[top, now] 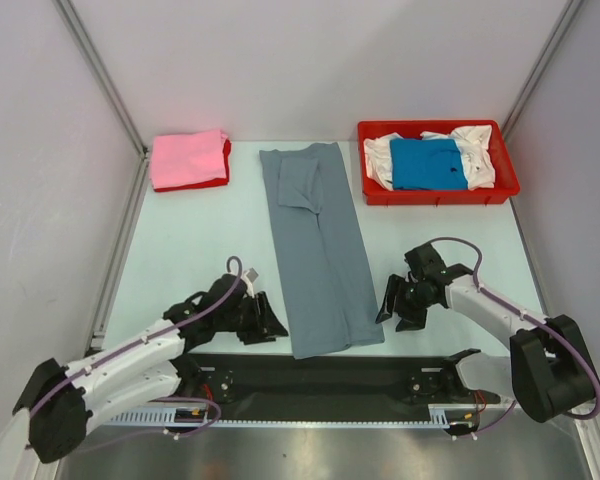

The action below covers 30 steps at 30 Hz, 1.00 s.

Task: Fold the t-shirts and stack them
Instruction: Fold the tshirt

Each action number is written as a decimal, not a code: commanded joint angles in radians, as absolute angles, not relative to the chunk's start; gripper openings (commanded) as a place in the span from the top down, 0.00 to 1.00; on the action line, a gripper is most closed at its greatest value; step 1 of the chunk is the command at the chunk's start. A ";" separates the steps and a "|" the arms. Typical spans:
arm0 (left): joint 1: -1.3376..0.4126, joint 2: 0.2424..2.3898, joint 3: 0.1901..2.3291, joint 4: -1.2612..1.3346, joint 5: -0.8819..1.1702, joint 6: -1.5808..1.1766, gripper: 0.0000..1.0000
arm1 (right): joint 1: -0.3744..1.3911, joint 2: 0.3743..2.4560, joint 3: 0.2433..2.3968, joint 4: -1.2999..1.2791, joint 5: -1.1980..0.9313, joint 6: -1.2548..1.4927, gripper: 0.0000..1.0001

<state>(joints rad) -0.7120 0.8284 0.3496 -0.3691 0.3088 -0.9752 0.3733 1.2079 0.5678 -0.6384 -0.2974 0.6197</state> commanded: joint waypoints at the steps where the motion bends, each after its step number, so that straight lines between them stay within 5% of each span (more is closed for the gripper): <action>1: -0.817 0.891 0.374 -0.301 0.178 -1.181 0.51 | 0.379 1.201 0.561 -0.612 -0.325 0.578 0.38; 9: -0.971 1.152 0.436 -0.304 0.138 -1.391 0.52 | 0.379 1.183 0.566 -0.630 -0.325 0.571 0.38; 23: -1.019 1.258 0.430 -0.170 0.152 -1.546 0.57 | 0.383 1.149 0.565 -0.637 -0.321 0.563 0.39; 26: -1.019 1.250 0.417 -0.140 0.143 -1.559 0.69 | 0.383 1.164 0.566 -0.646 -0.298 0.572 0.39; 30: -1.019 1.171 0.403 -0.202 0.086 -1.562 1.00 | 0.385 1.177 0.561 -0.650 -0.278 0.586 0.39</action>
